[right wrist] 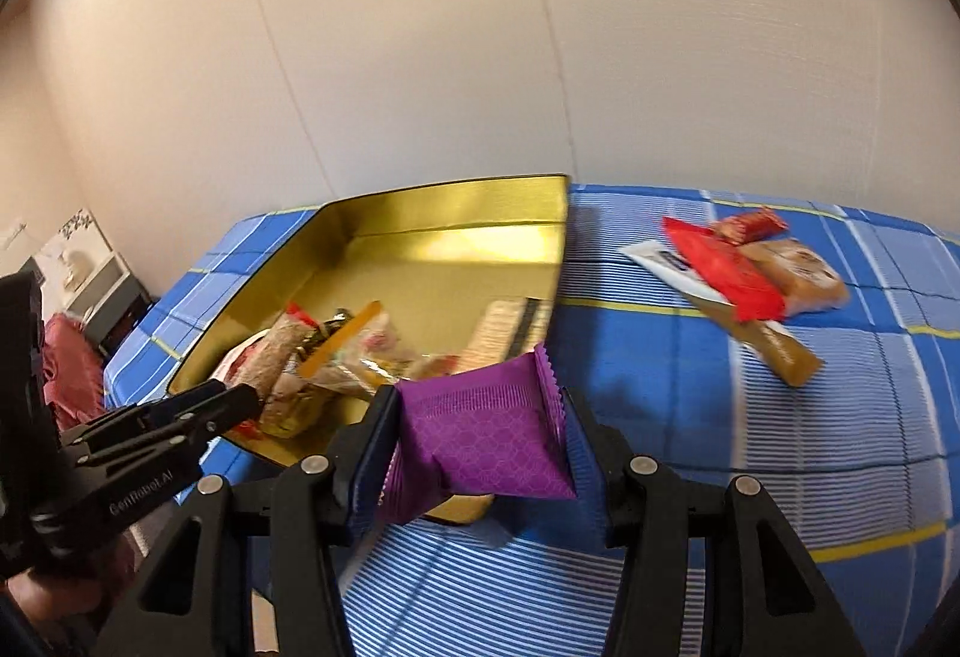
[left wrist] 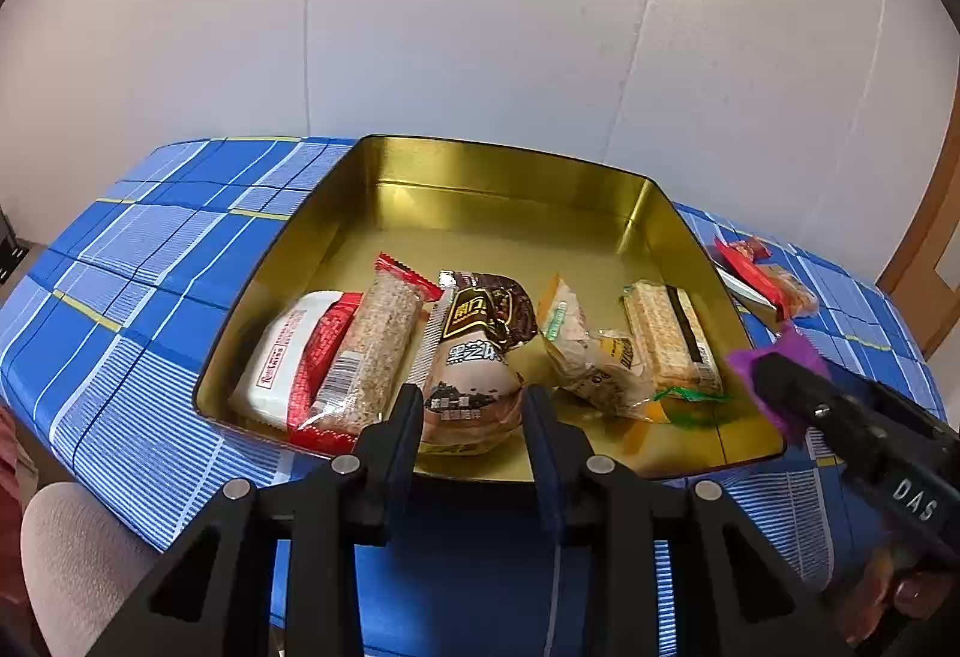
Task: Organize snacks
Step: 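Carry the purple pouch into the tray and open the right gripper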
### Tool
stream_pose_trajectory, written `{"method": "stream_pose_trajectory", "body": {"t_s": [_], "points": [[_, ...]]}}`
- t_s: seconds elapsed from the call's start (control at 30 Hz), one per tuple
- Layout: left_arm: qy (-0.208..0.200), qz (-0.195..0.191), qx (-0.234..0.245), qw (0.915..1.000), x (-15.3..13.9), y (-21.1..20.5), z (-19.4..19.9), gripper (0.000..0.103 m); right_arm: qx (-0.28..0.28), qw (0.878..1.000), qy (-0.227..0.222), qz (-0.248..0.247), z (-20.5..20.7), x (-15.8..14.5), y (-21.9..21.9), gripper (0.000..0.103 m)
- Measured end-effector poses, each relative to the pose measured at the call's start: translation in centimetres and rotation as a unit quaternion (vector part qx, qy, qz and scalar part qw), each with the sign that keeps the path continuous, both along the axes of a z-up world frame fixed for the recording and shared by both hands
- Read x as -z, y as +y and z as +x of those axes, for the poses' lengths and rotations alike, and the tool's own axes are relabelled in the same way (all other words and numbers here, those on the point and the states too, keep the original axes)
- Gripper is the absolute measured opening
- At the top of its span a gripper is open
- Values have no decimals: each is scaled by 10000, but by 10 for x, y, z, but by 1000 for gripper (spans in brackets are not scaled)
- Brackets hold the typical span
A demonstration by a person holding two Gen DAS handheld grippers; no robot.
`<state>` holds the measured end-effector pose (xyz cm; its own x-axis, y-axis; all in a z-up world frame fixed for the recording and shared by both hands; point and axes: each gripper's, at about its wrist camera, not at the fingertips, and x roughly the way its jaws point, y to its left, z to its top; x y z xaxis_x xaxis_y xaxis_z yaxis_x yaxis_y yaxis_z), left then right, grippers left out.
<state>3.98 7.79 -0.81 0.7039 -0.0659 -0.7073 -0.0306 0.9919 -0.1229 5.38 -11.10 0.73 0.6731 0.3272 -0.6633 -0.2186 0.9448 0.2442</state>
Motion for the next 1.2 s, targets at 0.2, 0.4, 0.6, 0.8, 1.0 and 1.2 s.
{"method": "stream_pose_trajectory", "body": {"t_s": [0.2,0.4,0.6,0.8,1.0,1.2], "points": [[-45,-9,-151,9999,-1,4,-3,34,-204,9997,67,-111,12,7,22,54],[-139,-130,-336,9993,-4,12,-6,34,-232,9994,156,-226,18,17,29,57],[-123,-169,-373,9991,-3,13,-7,34,-209,9996,70,-199,15,18,26,58],[-60,-251,-383,9989,-1,12,-6,34,-99,9999,-85,8,8,12,14,58],[-2,-280,-350,9990,1,9,-7,34,168,9997,-104,140,3,7,-9,58],[25,-242,-269,9993,0,3,-7,34,495,9987,25,116,-1,9,-38,58]]}}
